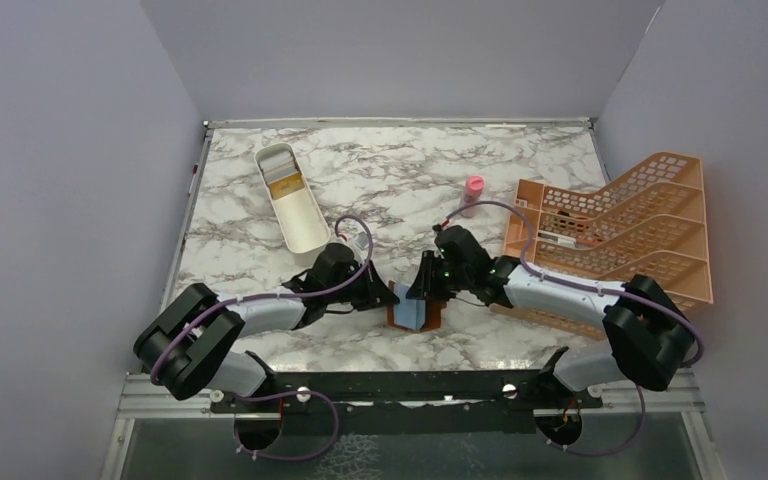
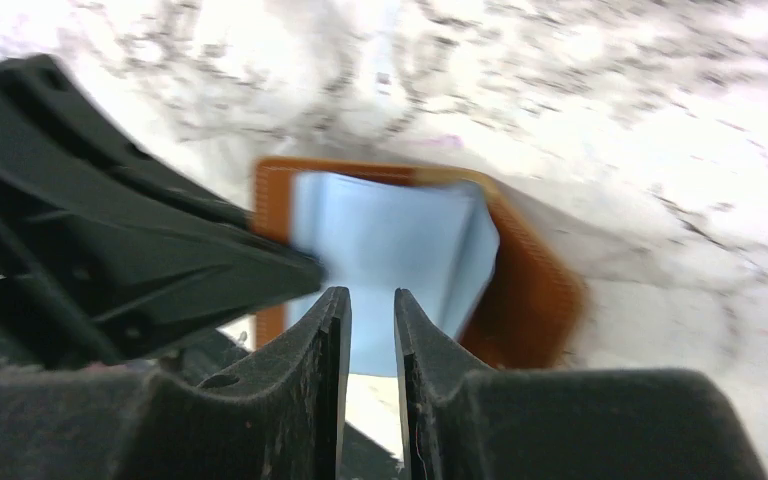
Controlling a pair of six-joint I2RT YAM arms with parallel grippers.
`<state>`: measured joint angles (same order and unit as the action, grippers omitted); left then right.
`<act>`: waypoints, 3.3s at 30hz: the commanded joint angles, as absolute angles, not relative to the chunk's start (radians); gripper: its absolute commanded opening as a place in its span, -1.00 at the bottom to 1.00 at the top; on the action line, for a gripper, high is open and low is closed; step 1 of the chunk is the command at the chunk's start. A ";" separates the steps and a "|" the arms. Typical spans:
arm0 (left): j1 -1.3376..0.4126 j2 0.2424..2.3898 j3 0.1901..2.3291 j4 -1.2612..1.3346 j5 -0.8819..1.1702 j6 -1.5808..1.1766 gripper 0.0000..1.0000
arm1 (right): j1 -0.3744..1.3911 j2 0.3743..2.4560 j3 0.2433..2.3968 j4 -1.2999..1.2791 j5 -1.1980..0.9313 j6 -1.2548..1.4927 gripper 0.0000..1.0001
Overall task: Put the credit cards into the card holder
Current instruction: Open the card holder at the center of the board, then adjust the credit card in the storage box.
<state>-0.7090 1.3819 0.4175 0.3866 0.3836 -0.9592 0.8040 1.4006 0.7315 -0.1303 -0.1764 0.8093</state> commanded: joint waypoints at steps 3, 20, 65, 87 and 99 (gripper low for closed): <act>-0.713 1.386 0.467 0.209 0.242 -0.910 -0.89 | 0.808 1.399 0.650 -0.213 0.010 0.763 -0.52; -0.713 1.275 0.571 -0.079 0.100 -0.902 -0.03 | 0.808 1.309 0.623 -0.112 -0.119 0.786 -0.57; -0.125 1.895 1.432 -0.262 0.027 0.769 0.11 | 0.808 1.251 0.571 -0.112 -0.176 0.701 -0.55; -0.087 2.027 1.384 -0.099 -0.024 0.981 0.11 | 0.808 1.232 0.627 -0.170 -0.155 0.703 -0.54; -0.087 1.993 1.378 -0.032 -0.032 1.009 -0.45 | 0.808 1.185 0.628 -0.197 -0.152 0.702 -0.53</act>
